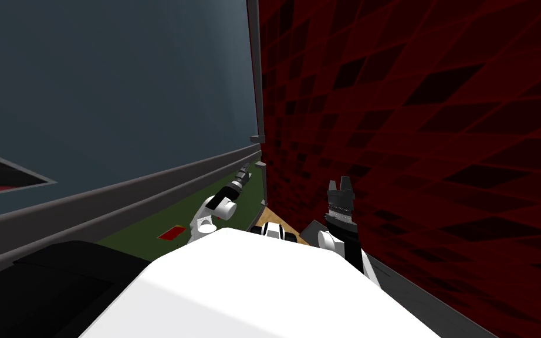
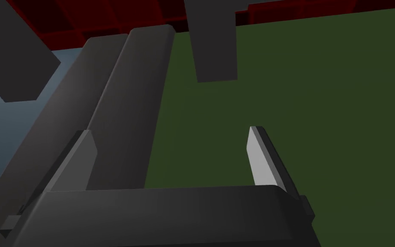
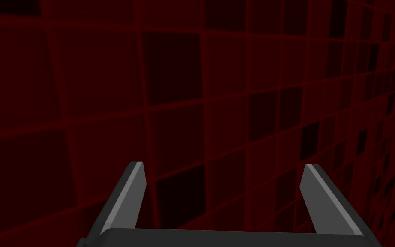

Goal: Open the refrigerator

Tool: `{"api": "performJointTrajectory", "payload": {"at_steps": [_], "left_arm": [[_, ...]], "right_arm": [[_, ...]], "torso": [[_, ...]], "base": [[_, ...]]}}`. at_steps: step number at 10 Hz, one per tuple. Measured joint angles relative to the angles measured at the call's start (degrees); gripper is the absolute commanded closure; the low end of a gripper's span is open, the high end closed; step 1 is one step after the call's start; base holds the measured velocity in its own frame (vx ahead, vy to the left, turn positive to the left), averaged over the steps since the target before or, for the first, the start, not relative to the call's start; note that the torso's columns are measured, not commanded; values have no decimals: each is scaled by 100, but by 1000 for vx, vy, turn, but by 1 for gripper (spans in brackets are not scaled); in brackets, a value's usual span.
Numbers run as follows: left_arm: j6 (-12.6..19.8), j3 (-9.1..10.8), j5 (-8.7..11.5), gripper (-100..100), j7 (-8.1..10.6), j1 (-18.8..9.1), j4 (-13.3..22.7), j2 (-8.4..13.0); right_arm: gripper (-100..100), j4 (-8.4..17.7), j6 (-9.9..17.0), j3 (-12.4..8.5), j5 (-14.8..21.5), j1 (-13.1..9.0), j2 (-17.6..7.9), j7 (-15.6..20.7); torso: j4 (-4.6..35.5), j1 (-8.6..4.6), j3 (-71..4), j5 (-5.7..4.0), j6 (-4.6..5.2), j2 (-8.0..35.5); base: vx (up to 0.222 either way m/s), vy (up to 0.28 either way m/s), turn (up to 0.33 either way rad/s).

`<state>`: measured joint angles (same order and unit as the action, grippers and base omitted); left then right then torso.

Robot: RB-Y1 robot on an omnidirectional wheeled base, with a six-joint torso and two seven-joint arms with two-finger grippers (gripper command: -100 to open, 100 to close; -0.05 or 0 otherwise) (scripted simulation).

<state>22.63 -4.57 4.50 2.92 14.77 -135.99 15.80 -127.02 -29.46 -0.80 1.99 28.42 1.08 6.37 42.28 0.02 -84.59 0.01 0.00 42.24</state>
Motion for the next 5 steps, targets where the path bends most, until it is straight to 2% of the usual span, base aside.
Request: {"api": "performJointTrajectory", "payload": {"at_steps": [5], "left_arm": [[652,-77,-32,-100,84,-177,13,182]], "right_arm": [[0,0,0,0,0,0,0,0]], "torso": [[3,-1,6,0,1,9]], "base": [[89,-9,-57]]}}
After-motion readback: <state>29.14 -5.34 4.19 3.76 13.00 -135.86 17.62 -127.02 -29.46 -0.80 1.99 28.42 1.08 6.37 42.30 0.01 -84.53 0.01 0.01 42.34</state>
